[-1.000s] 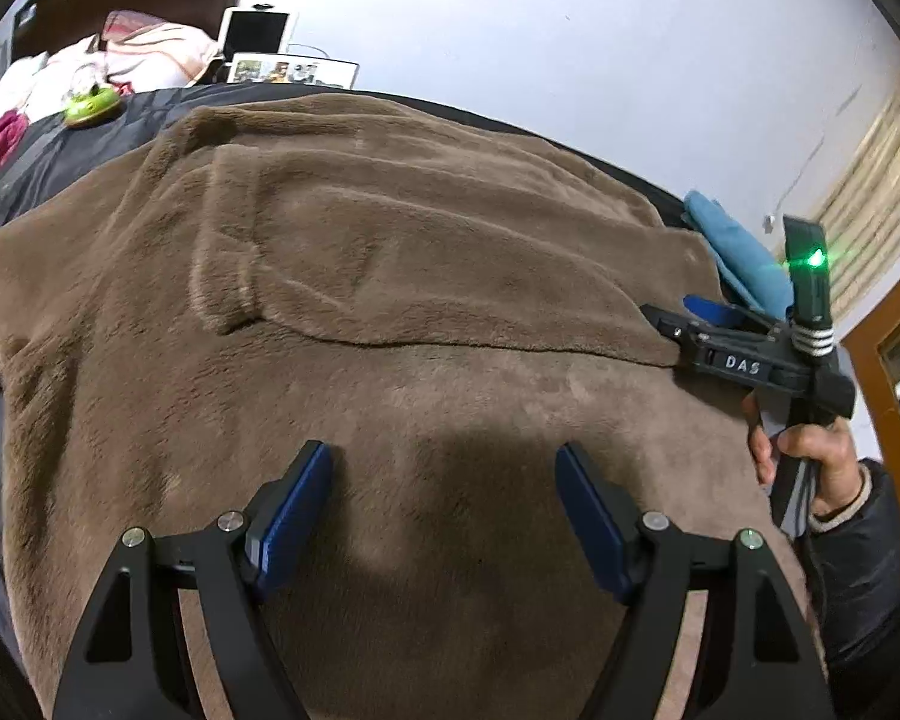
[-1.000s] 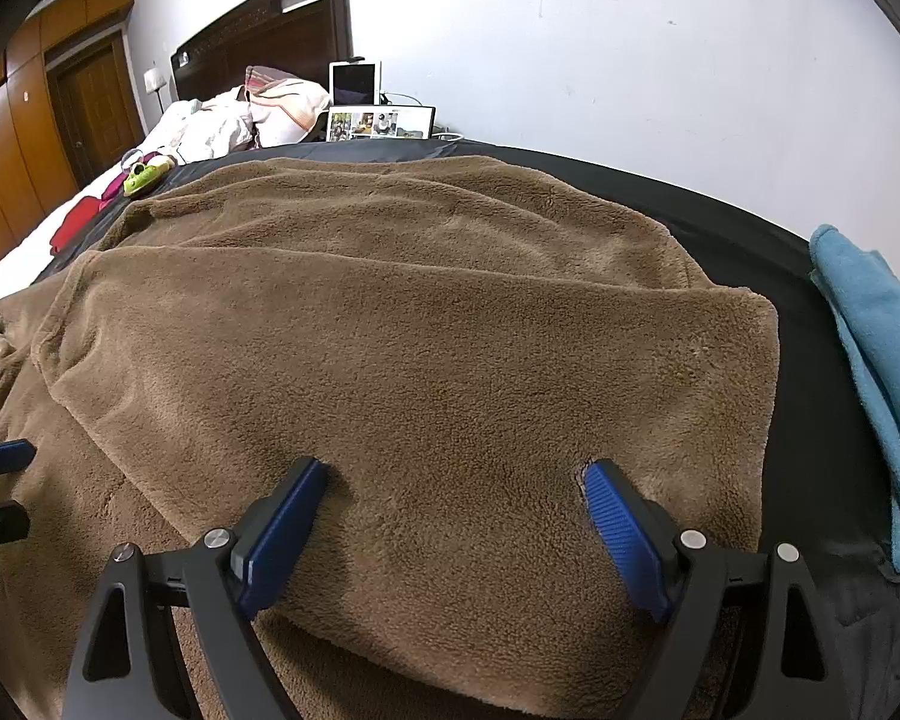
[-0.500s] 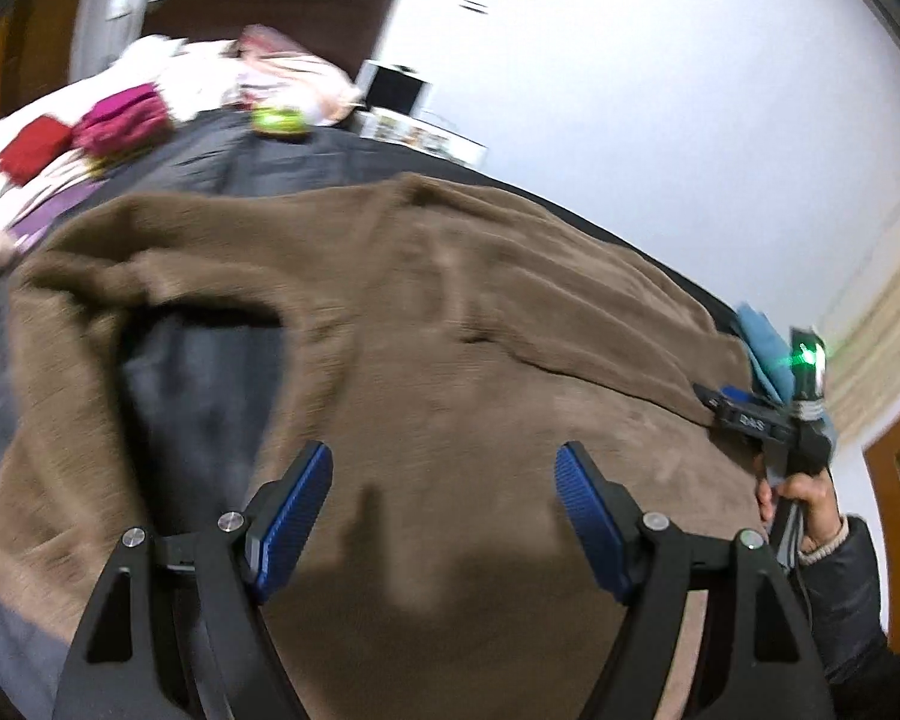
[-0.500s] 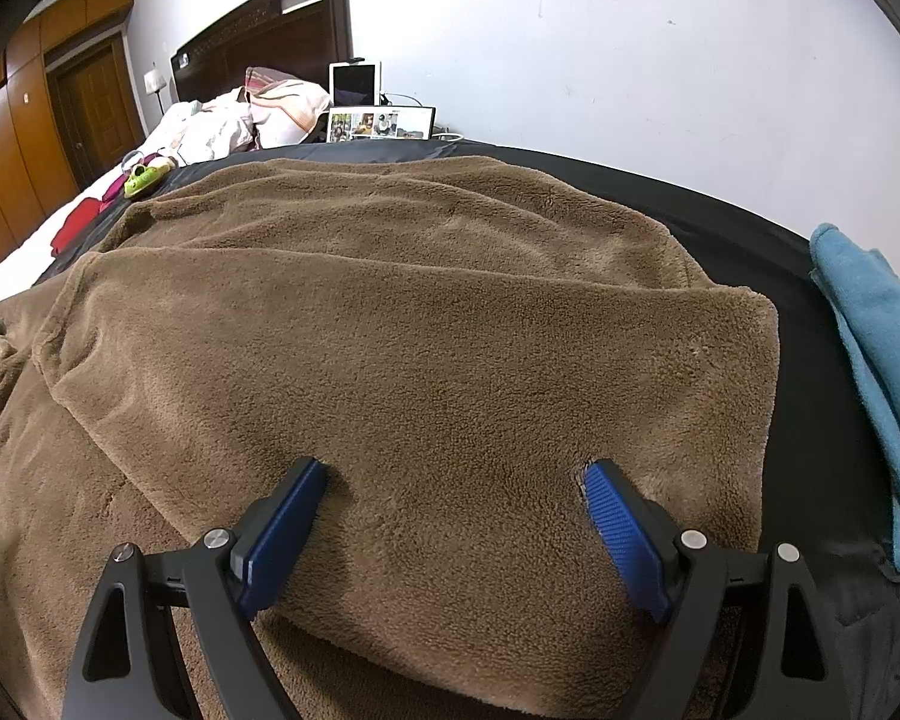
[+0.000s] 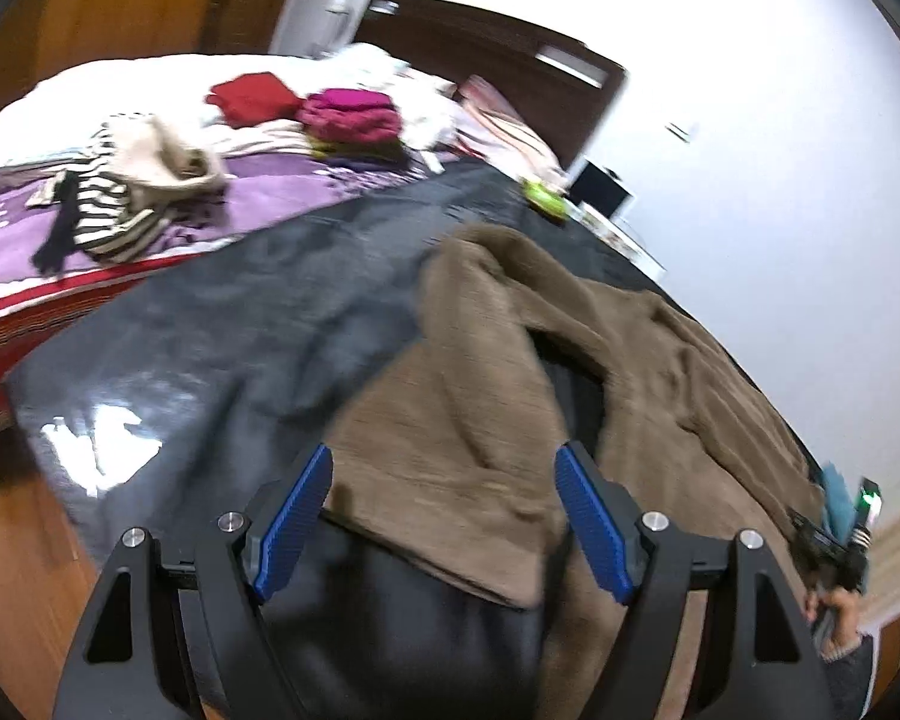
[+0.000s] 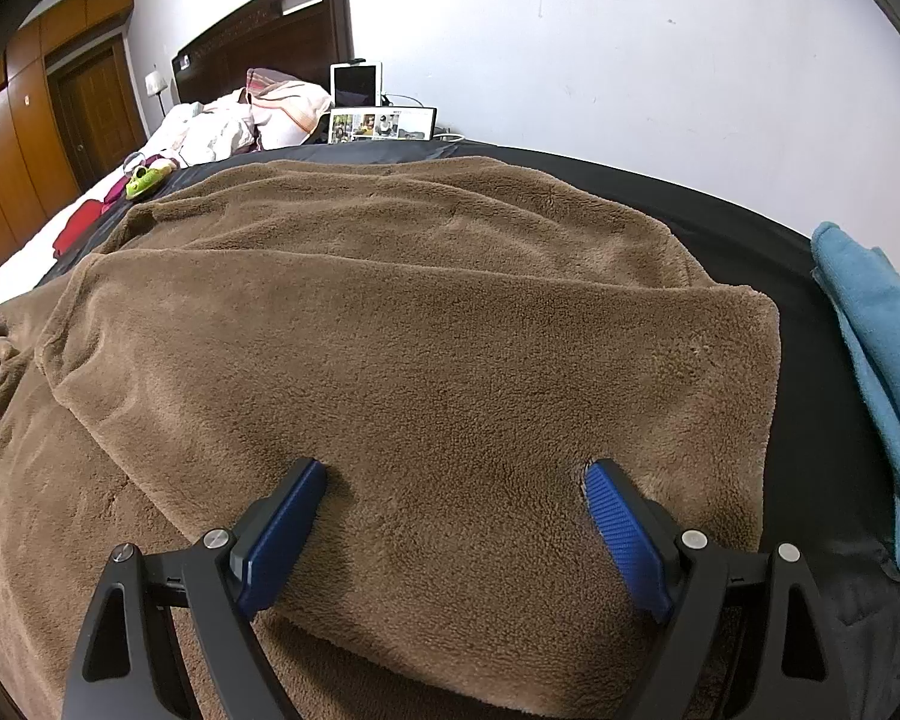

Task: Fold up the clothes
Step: 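Grasp a fleece corner with the left gripper and lift it up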

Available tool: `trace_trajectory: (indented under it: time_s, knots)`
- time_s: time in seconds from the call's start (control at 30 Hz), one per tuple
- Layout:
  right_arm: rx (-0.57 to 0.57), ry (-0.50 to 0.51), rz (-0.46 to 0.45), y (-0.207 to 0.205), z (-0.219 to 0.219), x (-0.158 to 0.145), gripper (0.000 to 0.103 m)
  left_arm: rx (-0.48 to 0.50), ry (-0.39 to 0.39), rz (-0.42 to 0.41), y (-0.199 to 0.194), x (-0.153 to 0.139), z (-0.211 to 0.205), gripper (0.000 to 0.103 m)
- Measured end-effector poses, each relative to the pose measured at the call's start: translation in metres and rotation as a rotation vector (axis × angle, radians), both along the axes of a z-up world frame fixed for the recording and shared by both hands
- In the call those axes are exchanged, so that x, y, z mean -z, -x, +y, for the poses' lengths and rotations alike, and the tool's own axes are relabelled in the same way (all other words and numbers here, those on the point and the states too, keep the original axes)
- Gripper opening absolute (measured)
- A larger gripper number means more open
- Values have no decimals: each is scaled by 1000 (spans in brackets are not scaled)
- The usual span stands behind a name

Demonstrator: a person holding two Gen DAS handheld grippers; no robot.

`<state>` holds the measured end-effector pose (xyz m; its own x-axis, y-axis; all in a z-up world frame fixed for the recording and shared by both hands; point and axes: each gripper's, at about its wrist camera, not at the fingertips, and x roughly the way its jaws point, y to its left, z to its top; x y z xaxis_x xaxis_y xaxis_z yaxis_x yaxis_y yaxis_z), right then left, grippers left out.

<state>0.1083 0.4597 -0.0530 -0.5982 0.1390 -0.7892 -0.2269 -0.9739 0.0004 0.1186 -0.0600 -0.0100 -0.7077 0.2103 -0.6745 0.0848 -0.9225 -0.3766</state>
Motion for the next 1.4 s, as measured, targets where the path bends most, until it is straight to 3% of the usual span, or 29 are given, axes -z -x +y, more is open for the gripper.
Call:
trace_trajectory:
  time_s: [0.13,0.37,0.6,0.9,1.0,1.07,1.13,1.3,1.4]
  knots:
    - [-1,1,0,0,0,0,90,-18,35,-16,7,12,-4,80]
    - [0,1,1,0,0,0,90,4,50,-66,19,31,-1,69]
    - [-1,2,1,-1,0,-1,90,-1,89,-57,18,34,1,68]
    - [-1,4,2,-1,0,0,90,39,254,-47,13,36,33,65]
    - [-1,6,3,-1,0,0,91,33,261,-48,13,36,34,57]
    - [-2,7,3,-1,0,0,91,34,244,-51,14,35,34,39]
    - [-2,9,4,-1,1,0,91,40,215,-57,14,35,35,27]
    - [-3,13,5,-1,1,0,91,20,148,-39,12,26,31,24]
    - [-3,14,5,-1,2,0,91,-33,155,5,15,5,12,23]
